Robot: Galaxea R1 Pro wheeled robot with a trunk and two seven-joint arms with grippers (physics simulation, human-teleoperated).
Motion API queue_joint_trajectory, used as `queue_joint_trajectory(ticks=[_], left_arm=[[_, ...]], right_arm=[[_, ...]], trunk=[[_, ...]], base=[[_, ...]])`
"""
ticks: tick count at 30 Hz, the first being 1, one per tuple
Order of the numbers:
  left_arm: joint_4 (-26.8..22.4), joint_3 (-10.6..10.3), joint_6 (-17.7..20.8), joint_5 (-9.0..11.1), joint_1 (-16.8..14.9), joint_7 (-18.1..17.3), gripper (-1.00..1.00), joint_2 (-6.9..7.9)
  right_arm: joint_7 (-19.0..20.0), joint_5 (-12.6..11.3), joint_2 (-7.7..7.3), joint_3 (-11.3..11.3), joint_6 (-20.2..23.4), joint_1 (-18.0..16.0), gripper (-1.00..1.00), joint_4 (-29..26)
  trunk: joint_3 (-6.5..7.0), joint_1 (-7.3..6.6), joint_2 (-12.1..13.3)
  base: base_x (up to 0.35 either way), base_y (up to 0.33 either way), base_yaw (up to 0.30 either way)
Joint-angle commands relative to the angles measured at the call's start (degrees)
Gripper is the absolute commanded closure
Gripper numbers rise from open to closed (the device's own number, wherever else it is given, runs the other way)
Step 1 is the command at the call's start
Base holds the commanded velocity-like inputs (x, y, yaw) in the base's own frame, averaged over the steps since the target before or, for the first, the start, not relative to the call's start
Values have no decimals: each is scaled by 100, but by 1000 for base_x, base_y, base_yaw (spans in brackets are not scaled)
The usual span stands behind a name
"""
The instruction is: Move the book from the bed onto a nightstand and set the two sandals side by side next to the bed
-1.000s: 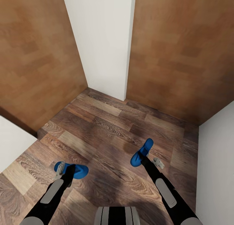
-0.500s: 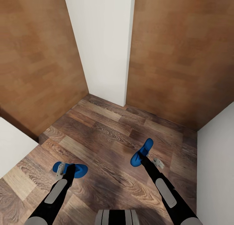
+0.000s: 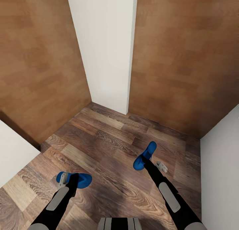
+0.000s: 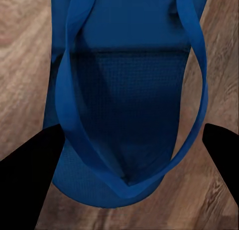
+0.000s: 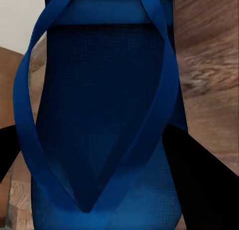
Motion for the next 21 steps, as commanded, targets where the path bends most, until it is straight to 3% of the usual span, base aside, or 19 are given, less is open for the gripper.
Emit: queue_joint_trajectory(ticks=[1, 5, 10, 21], left_arm=[[-4, -21, 4, 119, -1, 37, 100, 3], [5, -23, 45, 235, -1, 44, 100, -5], [123, -27, 45, 246, -1, 8, 100, -14], [255, -19, -81, 278, -1, -13, 100, -20]], right_arm=[[11, -63, 0, 0, 12, -1, 100, 0], [13, -63, 0, 0, 14, -1, 100, 0], [13, -63, 0, 0, 16, -1, 100, 0], [13, -63, 0, 0, 17, -1, 100, 0]], trunk=[[19, -3, 0], [107, -14, 5], [107, -14, 5], [351, -42, 20]], base=[[0, 0, 0], [0, 0, 0], [0, 0, 0], [0, 0, 0]])
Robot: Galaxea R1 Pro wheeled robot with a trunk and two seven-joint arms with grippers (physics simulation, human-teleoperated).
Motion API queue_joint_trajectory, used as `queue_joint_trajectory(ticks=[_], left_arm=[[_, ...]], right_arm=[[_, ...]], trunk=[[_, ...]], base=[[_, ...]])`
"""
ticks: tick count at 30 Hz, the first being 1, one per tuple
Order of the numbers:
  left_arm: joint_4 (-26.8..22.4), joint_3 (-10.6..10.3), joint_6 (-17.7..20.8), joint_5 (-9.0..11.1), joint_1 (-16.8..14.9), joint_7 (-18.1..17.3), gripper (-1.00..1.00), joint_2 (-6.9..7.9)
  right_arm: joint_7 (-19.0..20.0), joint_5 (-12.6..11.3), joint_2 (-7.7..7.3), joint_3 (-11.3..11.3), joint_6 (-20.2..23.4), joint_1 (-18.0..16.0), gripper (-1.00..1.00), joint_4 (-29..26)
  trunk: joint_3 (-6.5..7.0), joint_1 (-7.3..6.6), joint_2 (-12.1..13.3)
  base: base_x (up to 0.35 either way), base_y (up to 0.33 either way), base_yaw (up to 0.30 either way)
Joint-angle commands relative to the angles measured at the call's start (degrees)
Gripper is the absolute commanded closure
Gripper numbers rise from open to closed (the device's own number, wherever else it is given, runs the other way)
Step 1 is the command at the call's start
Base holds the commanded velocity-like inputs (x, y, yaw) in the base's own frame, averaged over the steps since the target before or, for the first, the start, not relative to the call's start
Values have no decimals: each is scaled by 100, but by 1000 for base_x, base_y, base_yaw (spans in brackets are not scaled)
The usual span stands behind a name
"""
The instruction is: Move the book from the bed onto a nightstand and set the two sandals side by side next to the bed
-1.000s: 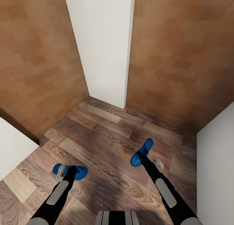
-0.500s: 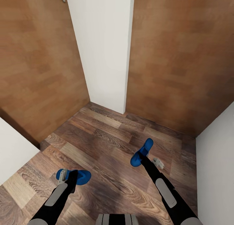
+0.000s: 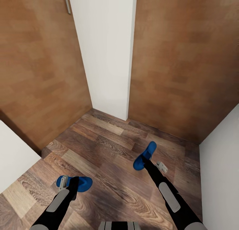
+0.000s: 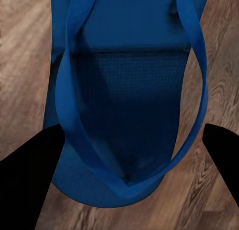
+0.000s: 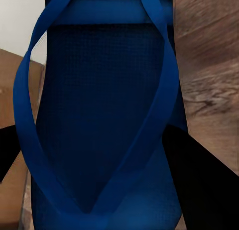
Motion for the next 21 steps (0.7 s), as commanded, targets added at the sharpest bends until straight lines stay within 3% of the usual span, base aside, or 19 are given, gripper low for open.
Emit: queue_joint_trajectory(ticks=[1, 8, 9, 10, 12, 17, 21], left_arm=[[15, -19, -34, 52, -1, 27, 100, 2], [61, 1, -53, 60, -1, 51, 100, -11], [63, 119, -51, 120, 1, 56, 100, -8], [64, 346, -51, 293, 5, 50, 100, -10], [79, 582, -56, 543, 7, 34, 100, -12], [323, 764, 17, 772, 12, 42, 100, 14], [397, 945, 504, 1027, 16, 52, 100, 180]], right_arm=[[9, -63, 0, 0, 20, -1, 100, -1], [9, -63, 0, 0, 38, -1, 100, -1], [9, -63, 0, 0, 38, -1, 100, -1], [9, -63, 0, 0, 40, -1, 100, -1], [9, -63, 0, 0, 44, -1, 100, -1], [9, -63, 0, 0, 40, -1, 100, -1], [9, -63, 0, 0, 45, -1, 100, -1]], trunk=[[19, -3, 0], [174, -21, 9], [196, -24, 11], [218, -27, 12], [262, -32, 15], [373, -45, 21], [462, -55, 27]], base=[[0, 0, 0], [0, 0, 0], [0, 0, 0], [0, 0, 0], [0, 0, 0], [0, 0, 0], [0, 0, 0]])
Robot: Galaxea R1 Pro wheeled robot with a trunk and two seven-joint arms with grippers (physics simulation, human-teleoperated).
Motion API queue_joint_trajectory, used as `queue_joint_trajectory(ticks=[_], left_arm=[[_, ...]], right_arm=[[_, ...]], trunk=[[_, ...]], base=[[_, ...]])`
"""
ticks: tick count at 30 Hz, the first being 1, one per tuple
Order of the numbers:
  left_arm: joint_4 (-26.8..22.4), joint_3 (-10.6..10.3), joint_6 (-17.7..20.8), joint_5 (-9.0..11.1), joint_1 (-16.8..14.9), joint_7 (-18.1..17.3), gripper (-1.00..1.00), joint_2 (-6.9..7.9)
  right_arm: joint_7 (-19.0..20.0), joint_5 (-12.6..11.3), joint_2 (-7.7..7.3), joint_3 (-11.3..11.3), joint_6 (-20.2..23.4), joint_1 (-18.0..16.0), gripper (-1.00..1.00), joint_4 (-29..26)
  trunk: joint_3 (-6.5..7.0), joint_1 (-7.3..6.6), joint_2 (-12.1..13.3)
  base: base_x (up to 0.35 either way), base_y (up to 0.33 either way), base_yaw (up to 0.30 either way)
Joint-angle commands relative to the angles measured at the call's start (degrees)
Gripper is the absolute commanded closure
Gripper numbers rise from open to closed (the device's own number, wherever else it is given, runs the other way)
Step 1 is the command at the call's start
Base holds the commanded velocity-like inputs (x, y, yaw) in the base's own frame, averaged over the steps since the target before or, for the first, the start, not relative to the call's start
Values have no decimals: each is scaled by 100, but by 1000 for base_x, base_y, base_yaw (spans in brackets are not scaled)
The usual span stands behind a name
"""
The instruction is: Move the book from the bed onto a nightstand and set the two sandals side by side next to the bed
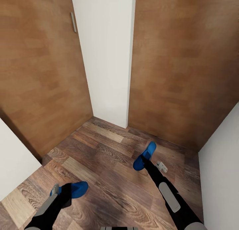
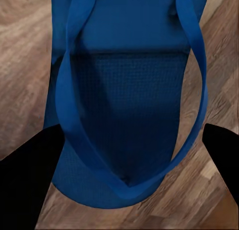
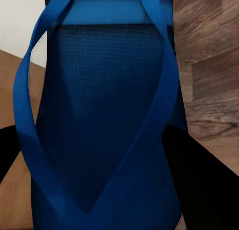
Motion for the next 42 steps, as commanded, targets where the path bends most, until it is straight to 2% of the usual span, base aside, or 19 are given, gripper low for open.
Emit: queue_joint_trajectory(ticks=[1, 4, 7, 11, 16, 19, 21, 22, 24, 26, 27, 29, 31, 34, 35, 36, 37, 39, 42], left_arm=[[88, 71, 218, 182, 0, 36, 100, 72], [372, 232, 472, 501, 1, 23, 100, 223], [472, 313, 500, 620, 1, 7, 100, 255], [436, 347, 511, 669, 1, -31, 100, 268], [292, 322, 535, 673, 1, -518, 100, 258], [41, 196, 615, 613, 1, -647, 100, 270], [-155, -10, 689, 430, 1, -667, 100, 276], [-246, -184, 711, 254, 1, -675, 100, 275], [-385, -690, 729, -285, 1, -701, 100, 273], [-464, -1180, 722, -924, 1, -720, 100, 272], [-491, -1327, 720, -1201, 1, -725, 100, 272], [-504, -1447, 739, -1469, 1, -726, 100, 286], [-480, -1459, 751, -1567, 1, -724, 100, 350], [-378, -1318, 770, -1563, 1, -718, 100, 604], [-312, -1253, 903, -1547, 1, -716, 100, 781], [-282, -1229, 1102, -1516, 1, -716, 100, 854], [-255, -1207, 1506, -1457, 1, -723, 100, 913], [-238, -1194, 1926, -1409, 1, -753, 100, 901], [-230, -1188, 2089, -1392, 1, -883, 100, 805]], right_arm=[[9, -61, 0, -1, 16, -2, 100, -1], [9, -61, 0, -1, 22, -2, 100, -1], [9, -61, 0, -1, 25, -2, 100, -1], [9, -61, 0, -1, 27, -2, 100, -1], [7, -61, 0, -1, 55, -2, 100, -1], [8, -61, 0, 6, 70, -2, 100, 2], [9, -61, 0, 92, 182, -2, 100, 6], [9, -58, 0, 233, 342, -2, 100, 5], [7, -47, -3, 640, 787, -2, 100, 1], [3, -40, -2, 923, 1075, -2, 100, 0], [2, -38, -1, 995, 1149, -2, 100, 0], [4, -36, -1, 1058, 1210, -2, 100, 4], [2, -43, 0, 1097, 1251, -2, 100, 17], [-5, -49, 0, 1122, 1268, -2, 100, 131], [-7, -49, 0, 1132, 1267, -2, 100, 284], [-8, -48, 0, 1137, 1266, -2, 100, 389], [-8, -46, 0, 1142, 1266, -2, 100, 511], [-9, -44, 0, 1144, 1267, -2, 100, 593], [-9, -40, 0, 1144, 1266, -2, 100, 635]], trunk=[[18, -3, 0], [85, -11, 4], [151, -19, 8], [240, -29, 13], [351, -42, 20], [417, -50, 24], [461, -56, 28], [479, -78, 68], [515, -122, 148], [551, -165, 229], [551, -165, 229], [551, -165, 229], [551, -165, 229], [551, -165, 229], [551, -165, 229], [551, -165, 229], [551, -165, 229], [551, -165, 229], [551, -165, 229]], base=[[0, 0, 0], [0, 0, 0], [0, 0, 0], [0, 0, 0], [0, 0, 0], [0, 0, 0], [0, 0, 0], [0, 0, 0], [0, 0, 0], [0, 0, 0], [0, 0, 0], [0, 0, 0], [52, 17, 0], [92, 18, 0], [36, 7, 0], [23, 4, 0], [53, 2, 0], [144, 20, 0], [165, 47, 0]])
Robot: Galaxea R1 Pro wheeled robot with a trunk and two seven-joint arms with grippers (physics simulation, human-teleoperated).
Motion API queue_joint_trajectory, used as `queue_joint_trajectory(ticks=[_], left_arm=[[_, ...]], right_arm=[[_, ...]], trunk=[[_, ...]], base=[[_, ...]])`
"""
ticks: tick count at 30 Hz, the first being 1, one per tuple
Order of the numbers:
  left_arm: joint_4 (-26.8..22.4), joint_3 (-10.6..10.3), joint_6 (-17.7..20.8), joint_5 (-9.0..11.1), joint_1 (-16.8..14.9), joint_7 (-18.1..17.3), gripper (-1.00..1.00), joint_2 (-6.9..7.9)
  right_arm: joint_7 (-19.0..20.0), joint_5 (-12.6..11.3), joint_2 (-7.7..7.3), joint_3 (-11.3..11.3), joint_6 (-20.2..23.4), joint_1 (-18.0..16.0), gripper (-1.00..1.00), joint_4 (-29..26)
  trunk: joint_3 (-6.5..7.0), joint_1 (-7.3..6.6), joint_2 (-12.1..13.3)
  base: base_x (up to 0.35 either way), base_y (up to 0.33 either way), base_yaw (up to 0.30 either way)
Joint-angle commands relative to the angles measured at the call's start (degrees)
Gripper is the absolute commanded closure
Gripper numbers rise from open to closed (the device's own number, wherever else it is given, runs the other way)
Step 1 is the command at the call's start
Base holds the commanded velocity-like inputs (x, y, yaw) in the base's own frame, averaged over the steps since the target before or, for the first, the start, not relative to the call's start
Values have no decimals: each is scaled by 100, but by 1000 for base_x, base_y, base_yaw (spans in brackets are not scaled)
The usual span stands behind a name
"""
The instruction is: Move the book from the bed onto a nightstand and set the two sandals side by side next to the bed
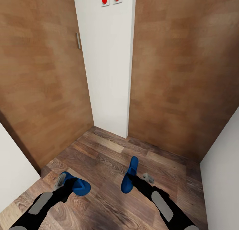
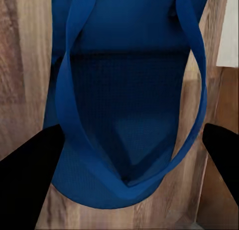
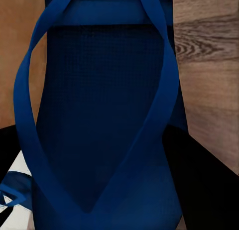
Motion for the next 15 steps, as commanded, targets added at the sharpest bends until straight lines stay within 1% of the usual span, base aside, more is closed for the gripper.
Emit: queue_joint_trajectory(ticks=[1, 2, 5, 7, 8, 9, 11, 12, 15], left_arm=[[-14, -23, -69, 48, -1, -21, 100, -53], [-22, -26, -164, 42, -1, -90, 100, -117], [-39, -29, -360, 27, -1, -243, 100, -245], [-53, -43, -444, 3, -1, -390, 100, -284], [-41, -45, -448, -10, -1, -413, 100, -281], [-23, -46, -456, -16, -1, -428, 100, -276], [271, -49, -462, -30, -1, -449, 100, -122], [423, -50, -465, -33, -1, -454, 100, -77], [613, -57, -466, -41, -1, -465, 100, -9]], right_arm=[[-2, -35, 0, 2, 18, -2, 100, 3], [-2, -34, 0, 3, 18, -2, 100, 7], [-2, -32, 0, 5, 18, -2, 100, 11], [-2, -32, 0, 5, 18, -2, 100, 12], [-2, -32, 0, 6, 18, -2, 100, 12], [-2, -32, 0, 6, 18, -2, 100, 12], [-2, -32, 0, 6, 18, -2, 100, 13], [-2, -32, 0, 6, 18, -2, 100, 13], [0, -32, 0, 6, 22, -2, 100, 13]], trunk=[[-5, 0, -2], [-5, 0, -2], [-5, 0, -2], [-5, 0, -2], [-5, 0, -2], [-5, 0, -2], [-5, 0, -2], [-5, 0, -2], [-5, 0, -2]], base=[[70, 21, 0], [45, 13, 0], [24, 7, 0], [7, 2, 0], [2, 1, 0], [2, 0, 0], [0, 0, 0], [0, 0, 0], [0, 0, 0]])
